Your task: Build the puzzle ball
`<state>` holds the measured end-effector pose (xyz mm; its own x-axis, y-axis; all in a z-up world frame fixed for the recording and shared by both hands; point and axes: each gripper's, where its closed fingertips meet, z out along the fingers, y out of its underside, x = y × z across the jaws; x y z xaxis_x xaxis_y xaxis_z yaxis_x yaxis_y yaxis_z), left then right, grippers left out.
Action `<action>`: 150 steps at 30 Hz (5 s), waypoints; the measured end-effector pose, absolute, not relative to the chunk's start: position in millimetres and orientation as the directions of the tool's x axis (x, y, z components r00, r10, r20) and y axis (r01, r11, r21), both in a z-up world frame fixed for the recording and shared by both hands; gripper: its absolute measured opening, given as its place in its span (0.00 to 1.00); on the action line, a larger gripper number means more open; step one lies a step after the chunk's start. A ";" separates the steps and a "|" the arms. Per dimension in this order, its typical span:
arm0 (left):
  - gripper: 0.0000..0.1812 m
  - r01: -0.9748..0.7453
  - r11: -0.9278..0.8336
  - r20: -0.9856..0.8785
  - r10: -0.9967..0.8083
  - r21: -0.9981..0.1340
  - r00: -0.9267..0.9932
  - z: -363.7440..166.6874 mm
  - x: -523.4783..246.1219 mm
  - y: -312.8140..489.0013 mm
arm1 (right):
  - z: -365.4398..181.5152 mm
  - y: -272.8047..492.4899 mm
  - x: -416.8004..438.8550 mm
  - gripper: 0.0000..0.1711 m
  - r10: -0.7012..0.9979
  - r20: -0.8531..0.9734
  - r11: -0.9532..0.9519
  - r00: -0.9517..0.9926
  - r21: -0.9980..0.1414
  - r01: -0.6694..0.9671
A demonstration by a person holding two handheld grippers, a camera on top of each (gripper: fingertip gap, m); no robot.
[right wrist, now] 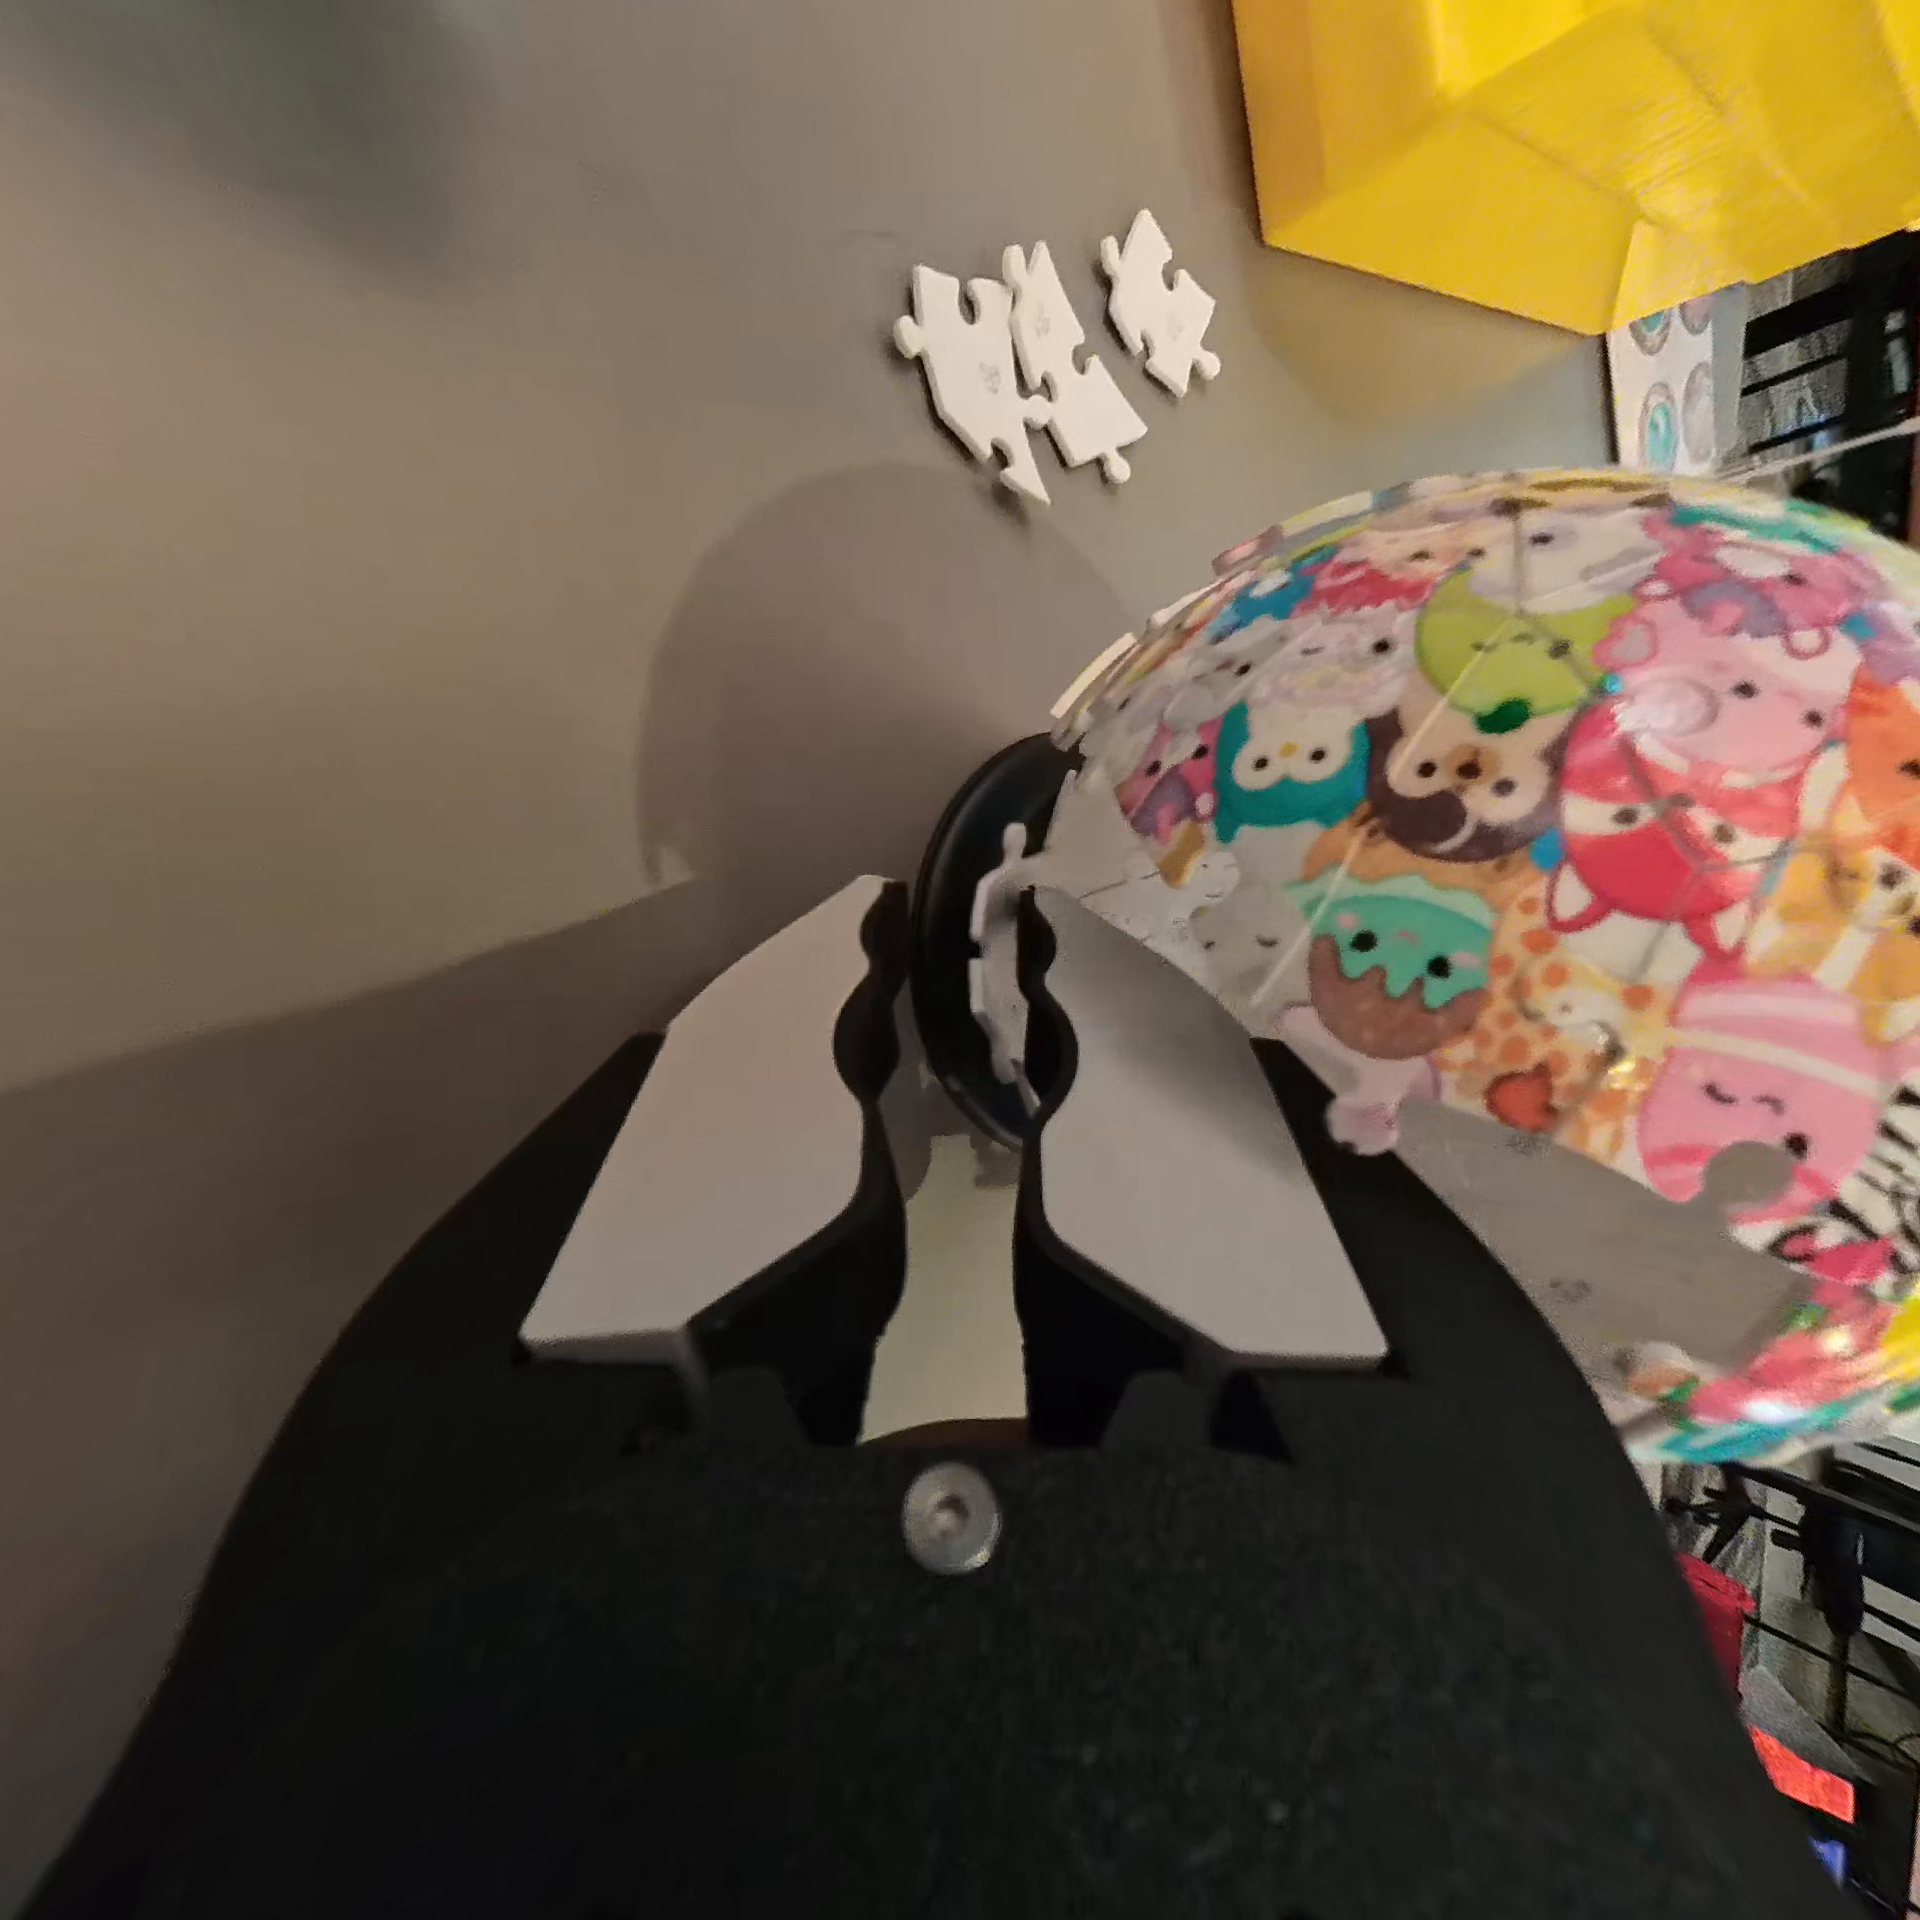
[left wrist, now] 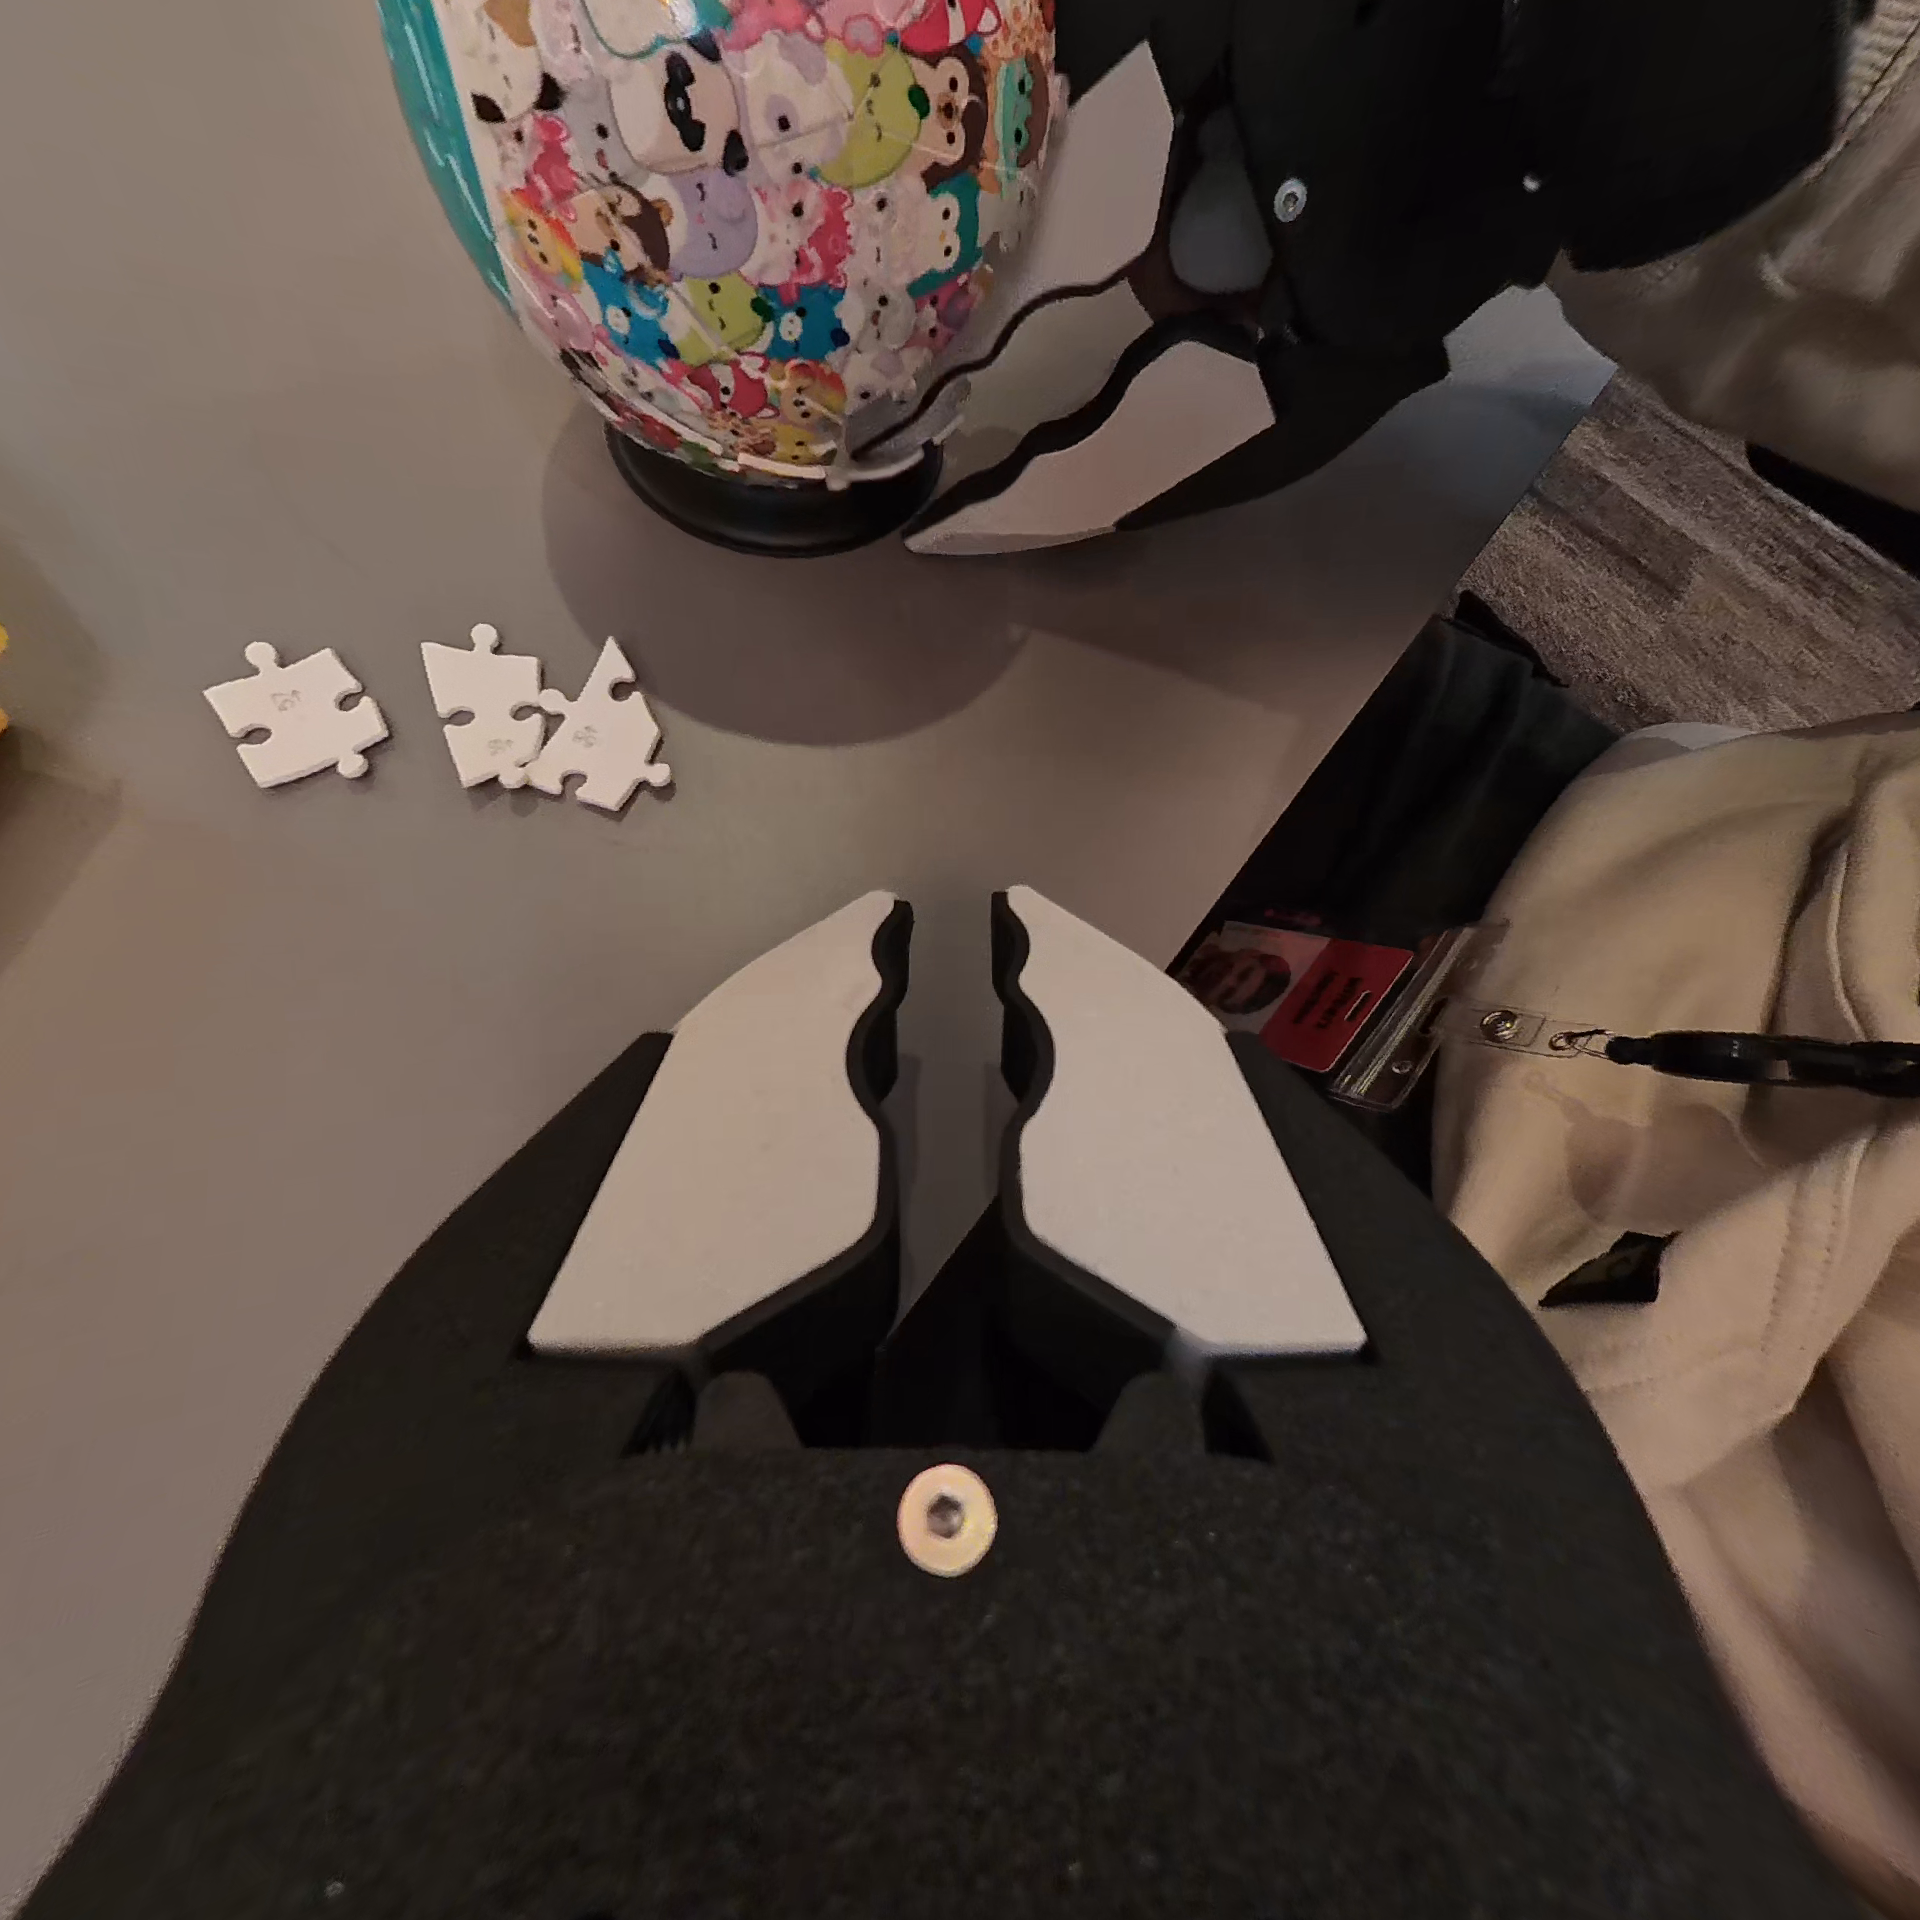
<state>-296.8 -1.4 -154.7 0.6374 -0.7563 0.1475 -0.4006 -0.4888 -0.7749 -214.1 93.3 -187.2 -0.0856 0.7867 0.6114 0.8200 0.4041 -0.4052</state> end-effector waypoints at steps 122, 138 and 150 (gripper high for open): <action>0.02 -0.528 -0.417 -0.162 -0.651 -0.740 0.742 -163.5 -329.5 98.4 | -144.3 46.7 -157.9 0.20 0.886 0.122 -0.111 0.448 -0.881 0.459; 0.03 -0.523 -0.168 -0.083 -0.903 -0.835 0.422 -125.7 -225.7 -25.5 | -137.5 5.2 -184.4 0.12 0.953 0.167 0.032 0.253 -0.885 0.464; 0.03 -0.579 -0.058 -0.172 -0.927 -0.813 0.335 -128.3 -208.0 -41.3 | -122.1 -30.6 -185.9 0.07 0.992 0.098 0.064 0.079 -0.930 0.361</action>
<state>-208.0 -41.3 -128.3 0.3345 -0.9266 -0.1716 -0.5787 -0.0583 -0.8135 -185.9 -30.6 -122.1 0.0790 0.9920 0.0985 0.3608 0.0636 -0.9305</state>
